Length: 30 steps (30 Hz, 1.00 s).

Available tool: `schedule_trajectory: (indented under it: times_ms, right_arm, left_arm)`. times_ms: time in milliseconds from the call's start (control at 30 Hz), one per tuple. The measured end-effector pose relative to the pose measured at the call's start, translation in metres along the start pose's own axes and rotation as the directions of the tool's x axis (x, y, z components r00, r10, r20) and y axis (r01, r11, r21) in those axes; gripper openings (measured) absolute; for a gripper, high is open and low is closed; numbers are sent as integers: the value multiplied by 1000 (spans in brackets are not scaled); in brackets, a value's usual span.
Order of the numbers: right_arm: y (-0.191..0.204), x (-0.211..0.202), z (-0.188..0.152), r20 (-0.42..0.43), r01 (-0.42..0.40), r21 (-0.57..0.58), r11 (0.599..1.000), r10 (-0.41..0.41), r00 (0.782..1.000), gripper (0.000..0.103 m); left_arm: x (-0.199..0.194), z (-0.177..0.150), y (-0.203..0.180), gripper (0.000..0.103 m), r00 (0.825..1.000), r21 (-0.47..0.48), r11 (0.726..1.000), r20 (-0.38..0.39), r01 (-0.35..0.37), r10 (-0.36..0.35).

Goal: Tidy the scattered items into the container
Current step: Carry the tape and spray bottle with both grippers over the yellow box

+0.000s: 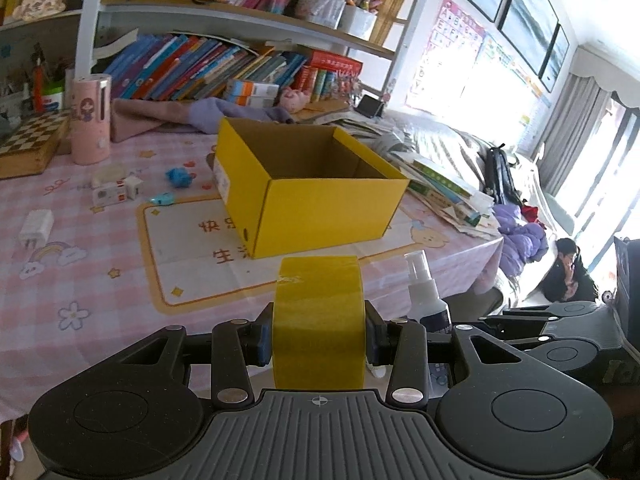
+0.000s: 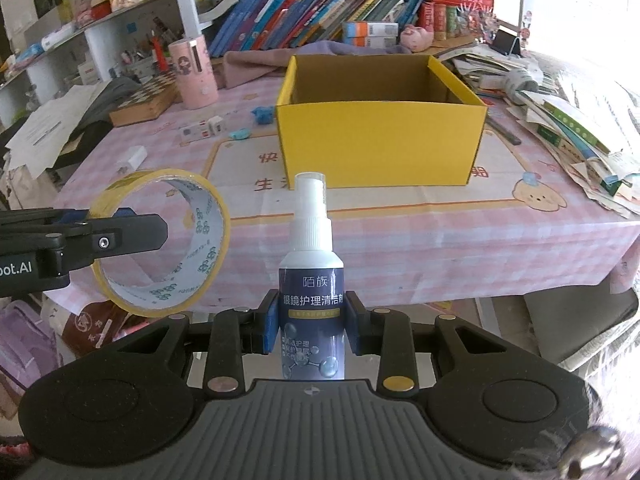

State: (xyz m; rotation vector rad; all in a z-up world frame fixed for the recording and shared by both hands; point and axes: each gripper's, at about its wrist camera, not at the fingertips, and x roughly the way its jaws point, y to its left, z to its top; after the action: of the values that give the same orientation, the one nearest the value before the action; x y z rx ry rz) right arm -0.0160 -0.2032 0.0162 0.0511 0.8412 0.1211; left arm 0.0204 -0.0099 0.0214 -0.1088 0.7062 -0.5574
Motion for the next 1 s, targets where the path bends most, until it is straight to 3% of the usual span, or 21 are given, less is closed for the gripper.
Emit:
schedule_trajectory:
  times_ms: [500, 1000]
  right_arm:
    - [-24, 9, 10, -6, 40, 36, 999, -39, 999, 31]
    - [-44, 34, 43, 12, 45, 36, 998, -45, 999, 31]
  left_arm:
    - [32, 18, -8, 40, 999, 37, 998, -23, 49, -48]
    - [63, 50, -8, 40, 998, 76, 995, 4, 63, -64]
